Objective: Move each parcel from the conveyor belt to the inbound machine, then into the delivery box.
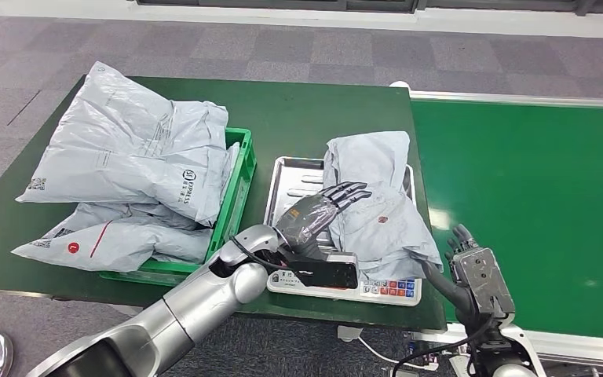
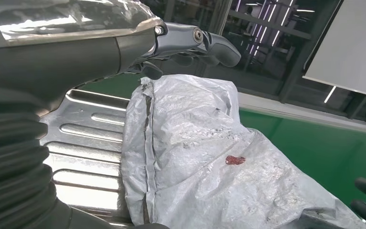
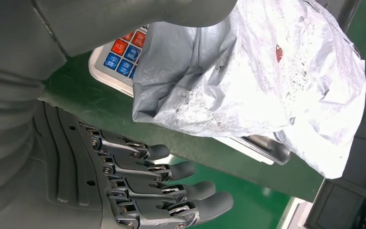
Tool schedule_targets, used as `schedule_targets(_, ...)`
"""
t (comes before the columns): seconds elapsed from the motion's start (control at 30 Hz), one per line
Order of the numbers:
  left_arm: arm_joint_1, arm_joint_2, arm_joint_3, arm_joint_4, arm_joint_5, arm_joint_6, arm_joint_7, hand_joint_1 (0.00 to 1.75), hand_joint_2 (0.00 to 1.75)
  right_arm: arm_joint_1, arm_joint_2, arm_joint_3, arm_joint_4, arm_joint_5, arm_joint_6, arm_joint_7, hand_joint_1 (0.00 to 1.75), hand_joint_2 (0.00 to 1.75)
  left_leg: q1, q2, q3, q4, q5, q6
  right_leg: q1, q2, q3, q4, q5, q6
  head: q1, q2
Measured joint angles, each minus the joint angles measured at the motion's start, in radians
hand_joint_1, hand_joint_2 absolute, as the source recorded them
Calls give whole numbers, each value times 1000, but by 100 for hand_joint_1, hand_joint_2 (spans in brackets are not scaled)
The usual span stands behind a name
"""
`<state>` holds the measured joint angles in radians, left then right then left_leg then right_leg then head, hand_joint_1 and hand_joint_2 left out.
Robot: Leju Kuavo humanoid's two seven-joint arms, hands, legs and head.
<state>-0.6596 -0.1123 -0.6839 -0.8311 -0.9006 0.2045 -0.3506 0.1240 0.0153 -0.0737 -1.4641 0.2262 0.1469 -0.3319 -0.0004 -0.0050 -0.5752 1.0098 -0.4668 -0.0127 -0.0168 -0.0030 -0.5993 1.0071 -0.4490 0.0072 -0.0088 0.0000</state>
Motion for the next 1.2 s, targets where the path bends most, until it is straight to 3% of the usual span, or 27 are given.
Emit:
schedule_targets(0.43, -1, -13, -13, 5, 13, -2, -5, 0, 175, -7, 0, 33, 20, -24, 15, -15, 0, 175, 0, 0, 0, 0, 0, 0, 0, 0, 0, 0, 0, 0, 0, 0)
schedule_targets(0.87, -5, -32, -23, 16, 35, -10, -11, 0, 175, -121, 2, 152, 153, -92, 35, -69, 0, 175, 0, 0, 0, 0, 0, 0, 0, 0, 0, 0, 0, 0, 0, 0)
schedule_targets(1.2, -5, -43, -23, 33, 38, -11, -12, 0, 175, -151, 6, 175, 185, -92, 32, -67, 0, 175, 0, 0, 0, 0, 0, 0, 0, 0, 0, 0, 0, 0, 0, 0)
